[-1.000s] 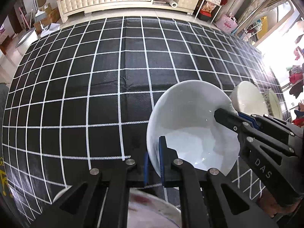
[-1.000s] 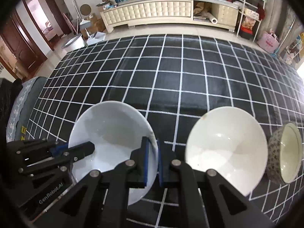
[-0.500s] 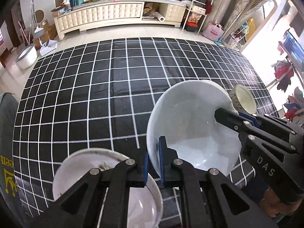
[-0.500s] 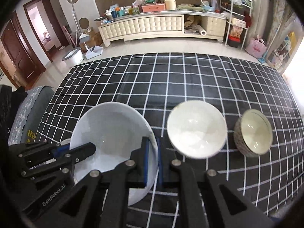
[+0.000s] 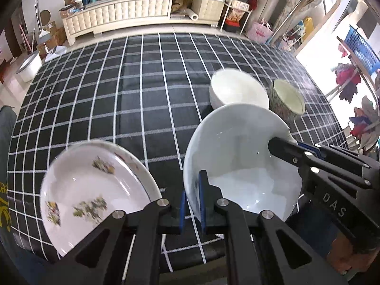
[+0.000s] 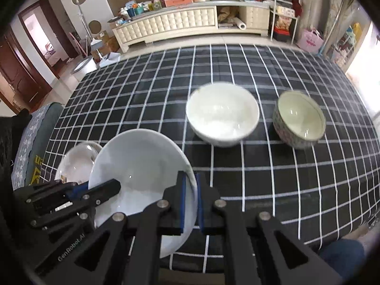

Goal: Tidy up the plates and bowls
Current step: 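Carry the white bowl beside the plate stack and lower it, then open the left tool and release the white bowl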

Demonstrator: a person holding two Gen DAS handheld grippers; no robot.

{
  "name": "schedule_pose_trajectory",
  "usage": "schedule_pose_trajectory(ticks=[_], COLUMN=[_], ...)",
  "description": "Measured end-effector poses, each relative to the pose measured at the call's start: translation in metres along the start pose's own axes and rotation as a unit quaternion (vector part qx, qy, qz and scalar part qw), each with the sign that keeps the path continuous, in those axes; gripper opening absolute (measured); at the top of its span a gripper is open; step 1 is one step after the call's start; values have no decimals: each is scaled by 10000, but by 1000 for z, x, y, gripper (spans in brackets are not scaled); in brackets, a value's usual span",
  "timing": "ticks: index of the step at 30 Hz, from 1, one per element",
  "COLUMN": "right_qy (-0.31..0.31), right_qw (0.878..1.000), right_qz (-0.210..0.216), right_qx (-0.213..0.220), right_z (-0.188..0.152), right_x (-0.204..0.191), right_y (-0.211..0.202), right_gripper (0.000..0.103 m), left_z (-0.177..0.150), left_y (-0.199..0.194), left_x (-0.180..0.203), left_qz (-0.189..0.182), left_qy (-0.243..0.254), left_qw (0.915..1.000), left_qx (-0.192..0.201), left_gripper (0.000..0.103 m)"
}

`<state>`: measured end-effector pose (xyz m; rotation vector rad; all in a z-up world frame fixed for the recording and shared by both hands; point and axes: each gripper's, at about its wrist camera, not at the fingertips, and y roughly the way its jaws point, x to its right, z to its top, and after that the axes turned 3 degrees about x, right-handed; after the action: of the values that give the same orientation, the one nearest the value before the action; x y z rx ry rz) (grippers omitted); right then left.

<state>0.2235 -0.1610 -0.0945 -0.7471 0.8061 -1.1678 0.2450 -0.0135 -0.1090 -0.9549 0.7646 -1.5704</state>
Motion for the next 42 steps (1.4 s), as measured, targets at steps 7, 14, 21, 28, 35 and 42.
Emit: schedule_pose_trajectory(ticks=[7,14,21,28,35,42], right_qy=[105,252,309,360,250,143], right_qw=[9994,9975,9963,9956,9972,9975], right_qz=[3,52,19,17,-313,-691], right_qx=[-317,-660,-800,-870,-625,-49], right_z=[-26,-36,-37,-33,-24,-13], right_x=[10,14,19,22,22,29], right_y=[19,38,51,52,38,2], right_gripper=[11,11,12,13,45,67], left_z=[-18,-22,-23,-19,-15,-4], left_y=[26,46,56,54,28,-8], left_x=[9,10,7,3,4,0], left_qz=[56,93,69,44,321,325], left_qy=[6,0,81,39,314,183], left_qw=[9994,9981,9978,9982,9986,9992], left_qx=[-337,-609,-648,-592,-271,157], left_gripper=[8,8,8,9,25,38])
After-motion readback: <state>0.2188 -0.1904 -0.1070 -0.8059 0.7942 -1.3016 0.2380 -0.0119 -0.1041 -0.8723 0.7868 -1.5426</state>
